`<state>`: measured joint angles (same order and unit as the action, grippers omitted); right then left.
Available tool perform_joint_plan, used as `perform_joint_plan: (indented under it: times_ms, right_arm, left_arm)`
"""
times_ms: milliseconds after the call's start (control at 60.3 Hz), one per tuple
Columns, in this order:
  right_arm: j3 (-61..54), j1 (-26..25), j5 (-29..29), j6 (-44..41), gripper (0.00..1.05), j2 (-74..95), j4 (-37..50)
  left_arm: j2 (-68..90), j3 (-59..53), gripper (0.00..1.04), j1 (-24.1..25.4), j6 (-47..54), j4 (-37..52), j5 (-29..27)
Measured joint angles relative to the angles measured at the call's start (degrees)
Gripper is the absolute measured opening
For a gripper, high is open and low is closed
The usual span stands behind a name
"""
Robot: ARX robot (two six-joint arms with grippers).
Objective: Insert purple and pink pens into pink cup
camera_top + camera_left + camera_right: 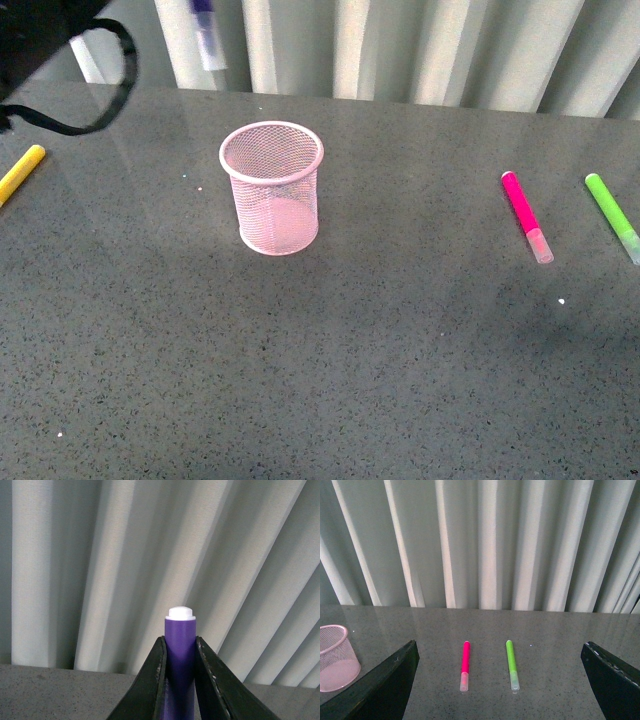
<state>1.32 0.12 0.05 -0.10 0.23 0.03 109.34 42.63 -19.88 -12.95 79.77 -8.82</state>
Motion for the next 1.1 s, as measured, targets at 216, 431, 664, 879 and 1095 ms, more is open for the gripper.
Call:
perform_joint_plan:
  times_ms: [216,431,664,879,1095]
  right_arm:
    - [0.0,0.0,-0.04,-0.02,0.98,0.0,0.0]
    - [0.0,0.0,0.02,0.0,0.98,0.0,0.0]
    - [0.0,0.0,-0.07,-0.02,0.98,0.02,0.0]
    - [0.0,0.0,0.0,-0.02,0.98,0.0,0.0]
    - [0.0,0.0,0.02,-0.02,0.98,0.0,0.0]
  left_arm:
    - [0.63,0.0,0.13,-0.87,0.0,0.09,-1.73]
    - [2.45,0.11,0.13,-1.55,0.04,0.11,-3.76]
    - [17.05,10.86,0.13,-5.29,2.6,-3.56,-7.65]
    - [17.59,12.09,0.13,-4.79,2.4,-4.46,-7.67]
    - [17.59,11.65,0.13,-3.19,2.4,-4.7,-7.32]
